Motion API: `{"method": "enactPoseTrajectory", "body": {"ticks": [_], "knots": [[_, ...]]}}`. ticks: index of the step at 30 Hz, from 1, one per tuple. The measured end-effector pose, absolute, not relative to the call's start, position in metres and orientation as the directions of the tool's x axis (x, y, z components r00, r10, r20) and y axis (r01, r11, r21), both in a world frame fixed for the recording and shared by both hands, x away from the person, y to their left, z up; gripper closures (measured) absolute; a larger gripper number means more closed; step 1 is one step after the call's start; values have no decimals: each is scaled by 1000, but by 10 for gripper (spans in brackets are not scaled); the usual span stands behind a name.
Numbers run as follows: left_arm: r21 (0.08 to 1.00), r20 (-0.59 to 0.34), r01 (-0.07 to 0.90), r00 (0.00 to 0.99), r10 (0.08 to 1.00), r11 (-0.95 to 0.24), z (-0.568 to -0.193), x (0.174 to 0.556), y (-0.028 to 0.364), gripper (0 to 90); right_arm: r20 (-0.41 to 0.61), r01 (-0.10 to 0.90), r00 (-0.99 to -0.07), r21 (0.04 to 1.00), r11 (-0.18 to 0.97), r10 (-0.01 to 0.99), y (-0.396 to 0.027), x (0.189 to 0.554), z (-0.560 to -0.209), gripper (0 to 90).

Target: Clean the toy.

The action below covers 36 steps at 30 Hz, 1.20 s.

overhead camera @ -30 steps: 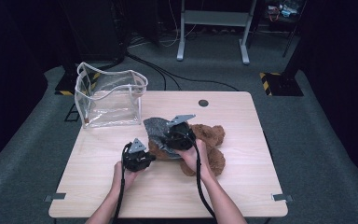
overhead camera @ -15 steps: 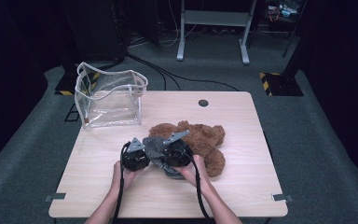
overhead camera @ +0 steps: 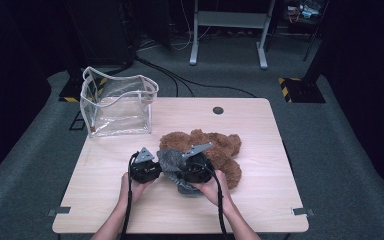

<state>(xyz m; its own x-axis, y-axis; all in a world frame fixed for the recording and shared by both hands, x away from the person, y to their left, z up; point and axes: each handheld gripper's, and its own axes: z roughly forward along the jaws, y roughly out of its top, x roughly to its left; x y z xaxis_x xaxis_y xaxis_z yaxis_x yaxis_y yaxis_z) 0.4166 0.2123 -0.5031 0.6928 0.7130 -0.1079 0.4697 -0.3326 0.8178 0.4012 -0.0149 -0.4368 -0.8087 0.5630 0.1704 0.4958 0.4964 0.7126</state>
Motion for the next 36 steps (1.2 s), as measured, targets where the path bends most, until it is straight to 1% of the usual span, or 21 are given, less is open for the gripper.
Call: {"method": "enactPoseTrajectory", "body": {"ticks": [2,3,5,6,8,12,13,17,18,19,21,22,25,27,28,30,33,36], "knots": [[819,-108,469,693,713,-332,-503,417,212,773,171,493,-809,719,490,562,-18,401,-430,770],[816,-112,473,693,712,-332,-503,416,212,773,166,479,-807,746,464,567,-22,404,-416,769],[816,-112,473,693,712,-332,-503,416,212,773,162,473,-807,753,457,568,-24,405,-411,770],[817,-111,472,693,712,-332,-503,416,213,773,149,461,-801,772,438,580,-26,411,-399,769],[817,-111,472,693,712,-332,-504,416,213,773,146,457,-798,780,428,585,-27,414,-393,769],[817,-111,471,694,712,-332,-504,416,212,773,139,459,-773,797,393,619,-26,441,-371,768],[814,-116,476,697,708,-334,-503,416,213,773,139,459,-773,797,393,619,-26,441,-371,768],[818,-114,472,693,712,-328,-504,415,212,773,143,484,-745,788,380,652,-17,470,-363,768],[819,-112,470,694,711,-330,-504,415,212,773,155,517,-722,769,376,675,-12,484,-364,768],[819,-111,469,695,711,-331,-504,415,212,773,155,517,-722,769,376,675,-12,484,-364,768],[820,-107,466,695,711,-332,-504,415,212,773,150,533,-713,751,390,685,-6,495,-368,767],[822,-102,461,697,710,-335,-504,415,212,773,155,557,-701,729,398,696,-2,501,-372,767],[821,-96,459,697,711,-339,-504,415,212,773,150,576,-698,699,424,700,4,515,-387,767],[819,-89,457,699,710,-347,-504,415,212,773,177,598,-689,686,414,702,6,519,-394,767],[819,-89,457,699,709,-348,-504,415,212,773,194,604,-690,686,406,697,7,519,-395,767],[818,-88,455,702,706,-350,-504,415,212,773,197,606,-690,683,408,696,7,517,-394,768],[821,-95,457,700,708,-342,-504,415,212,773,184,580,-721,688,436,668,8,502,-390,768],[824,-104,461,695,711,-330,-504,415,212,774,177,572,-730,686,449,660,8,492,-390,769]]}}
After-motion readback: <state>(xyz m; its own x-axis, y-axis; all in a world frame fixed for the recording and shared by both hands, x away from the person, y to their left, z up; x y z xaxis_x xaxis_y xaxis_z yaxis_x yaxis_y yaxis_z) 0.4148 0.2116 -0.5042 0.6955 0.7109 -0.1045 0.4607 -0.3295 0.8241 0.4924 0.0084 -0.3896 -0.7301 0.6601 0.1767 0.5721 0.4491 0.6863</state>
